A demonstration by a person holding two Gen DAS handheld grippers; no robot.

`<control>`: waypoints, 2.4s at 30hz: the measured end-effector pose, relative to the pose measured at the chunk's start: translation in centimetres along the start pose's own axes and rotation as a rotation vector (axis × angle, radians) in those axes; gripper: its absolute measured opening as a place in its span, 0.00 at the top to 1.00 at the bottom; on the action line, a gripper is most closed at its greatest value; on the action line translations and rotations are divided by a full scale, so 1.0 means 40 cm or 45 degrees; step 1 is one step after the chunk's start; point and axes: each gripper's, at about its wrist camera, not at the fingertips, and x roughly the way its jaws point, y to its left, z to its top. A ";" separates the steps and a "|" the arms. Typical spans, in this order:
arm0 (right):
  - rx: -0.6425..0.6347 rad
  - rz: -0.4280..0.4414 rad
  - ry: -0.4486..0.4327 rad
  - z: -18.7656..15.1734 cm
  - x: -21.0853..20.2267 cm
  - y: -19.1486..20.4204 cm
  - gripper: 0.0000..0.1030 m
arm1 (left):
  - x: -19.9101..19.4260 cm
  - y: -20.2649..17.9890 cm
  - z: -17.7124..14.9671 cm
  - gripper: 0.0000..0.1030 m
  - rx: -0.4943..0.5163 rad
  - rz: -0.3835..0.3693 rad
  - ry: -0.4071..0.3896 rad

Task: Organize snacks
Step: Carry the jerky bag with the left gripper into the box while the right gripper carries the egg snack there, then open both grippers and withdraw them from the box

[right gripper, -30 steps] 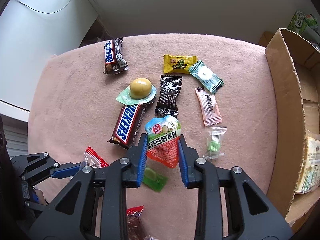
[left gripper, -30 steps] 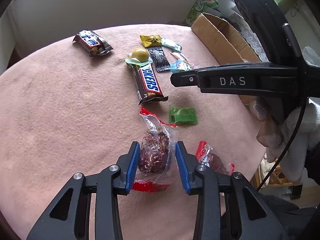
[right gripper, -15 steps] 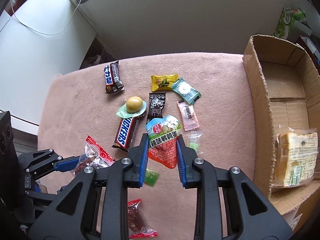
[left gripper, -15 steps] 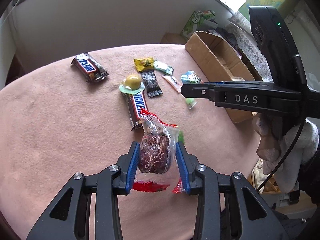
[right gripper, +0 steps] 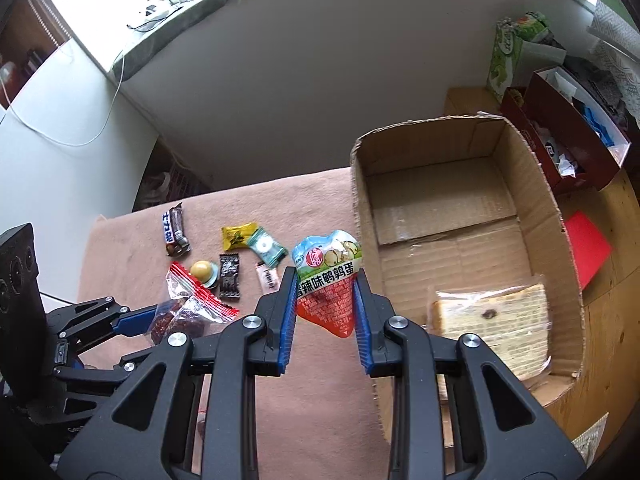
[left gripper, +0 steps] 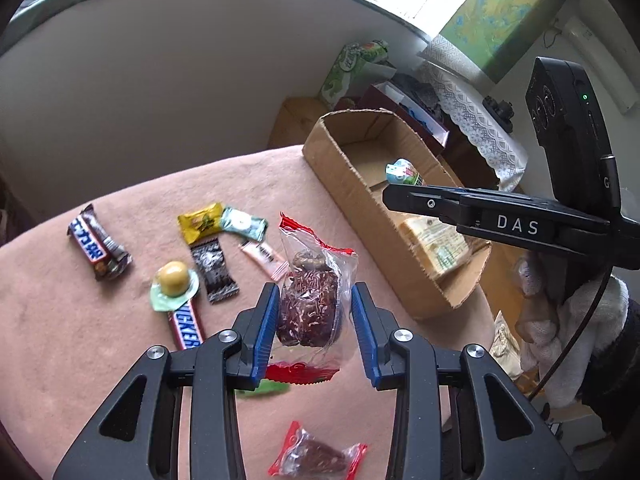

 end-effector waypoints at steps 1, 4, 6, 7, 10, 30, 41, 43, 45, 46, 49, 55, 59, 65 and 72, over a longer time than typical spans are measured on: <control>0.011 -0.008 -0.006 0.005 -0.003 -0.017 0.74 | 0.010 -0.012 0.015 0.66 0.011 -0.004 -0.005; 0.035 -0.029 -0.023 0.022 -0.004 -0.067 0.74 | 0.042 -0.043 0.052 0.66 0.042 -0.012 -0.013; 0.041 -0.042 -0.032 0.034 -0.010 -0.097 0.74 | 0.065 -0.064 0.073 0.66 0.053 -0.017 -0.016; 0.043 -0.048 -0.037 0.039 -0.013 -0.112 0.74 | 0.077 -0.074 0.084 0.66 0.053 -0.023 -0.017; 0.057 -0.058 -0.042 0.055 -0.012 -0.155 0.74 | 0.111 -0.102 0.117 0.66 0.062 -0.039 -0.021; 0.100 -0.072 -0.051 0.100 0.052 -0.328 0.54 | 0.297 -0.200 0.215 0.65 0.093 -0.054 -0.032; 0.104 -0.105 -0.091 0.097 0.017 -0.320 0.37 | 0.285 -0.204 0.210 0.46 0.089 -0.013 -0.022; 0.114 -0.105 -0.093 0.095 0.007 -0.314 0.37 | 0.271 -0.200 0.207 0.46 0.084 -0.015 -0.027; 0.122 -0.111 -0.102 0.089 -0.007 -0.304 0.37 | 0.253 -0.196 0.204 0.46 0.078 -0.019 -0.032; 0.126 -0.112 -0.106 0.086 -0.015 -0.298 0.37 | 0.244 -0.194 0.202 0.46 0.077 -0.017 -0.034; 0.142 -0.108 -0.122 0.075 -0.043 -0.276 0.37 | 0.205 -0.183 0.193 0.46 0.076 -0.019 -0.044; 0.149 -0.075 -0.145 0.042 -0.093 -0.195 0.37 | 0.104 -0.131 0.164 0.46 0.047 -0.010 -0.073; 0.122 -0.043 -0.138 0.013 -0.108 -0.120 0.37 | 0.035 -0.063 0.130 0.46 -0.015 0.015 -0.091; 0.089 0.020 -0.079 -0.040 -0.088 -0.013 0.37 | -0.047 0.047 0.068 0.46 -0.116 0.078 -0.102; 0.066 0.070 0.043 -0.107 -0.001 0.090 0.37 | -0.074 0.159 -0.016 0.49 -0.250 0.134 -0.060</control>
